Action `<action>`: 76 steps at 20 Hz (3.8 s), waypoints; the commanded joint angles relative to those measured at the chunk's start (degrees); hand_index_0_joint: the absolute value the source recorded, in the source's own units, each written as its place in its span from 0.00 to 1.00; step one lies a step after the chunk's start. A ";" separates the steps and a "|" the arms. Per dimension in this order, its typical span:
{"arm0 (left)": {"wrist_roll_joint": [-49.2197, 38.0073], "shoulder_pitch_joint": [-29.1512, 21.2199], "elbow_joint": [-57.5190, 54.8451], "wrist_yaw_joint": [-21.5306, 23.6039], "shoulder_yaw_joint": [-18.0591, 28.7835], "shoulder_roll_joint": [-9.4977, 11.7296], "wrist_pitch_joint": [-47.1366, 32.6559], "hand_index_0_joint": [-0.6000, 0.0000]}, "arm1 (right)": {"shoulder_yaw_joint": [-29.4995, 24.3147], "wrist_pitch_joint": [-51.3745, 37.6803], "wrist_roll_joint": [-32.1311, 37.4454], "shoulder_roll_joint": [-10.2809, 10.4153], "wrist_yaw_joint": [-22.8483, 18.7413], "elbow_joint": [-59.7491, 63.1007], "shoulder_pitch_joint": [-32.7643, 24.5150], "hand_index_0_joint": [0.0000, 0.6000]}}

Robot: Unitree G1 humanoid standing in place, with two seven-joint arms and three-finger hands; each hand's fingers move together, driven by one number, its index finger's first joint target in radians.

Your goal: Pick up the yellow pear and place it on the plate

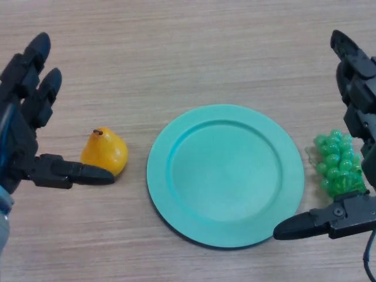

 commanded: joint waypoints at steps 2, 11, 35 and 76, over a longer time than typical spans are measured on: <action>5.49 -6.04 7.02 2.67 -0.45 2.67 -15.23 1.00 | -2.94 -8.11 1.88 -1.05 -0.10 -2.21 -1.21 0.00; 9.61 -11.99 31.48 8.63 -3.37 2.31 -29.18 1.00 | -4.32 -11.38 1.69 -1.11 0.17 0.74 -1.20 0.00; 23.61 -23.32 66.56 17.92 -8.23 0.86 -46.16 0.00 | -3.89 -10.72 1.50 -1.51 -0.81 2.06 -2.04 0.00; -6.14 2.38 -18.53 -0.75 7.07 1.07 0.51 1.00 | -0.91 -6.62 2.16 -1.13 -1.33 -1.69 -2.73 0.00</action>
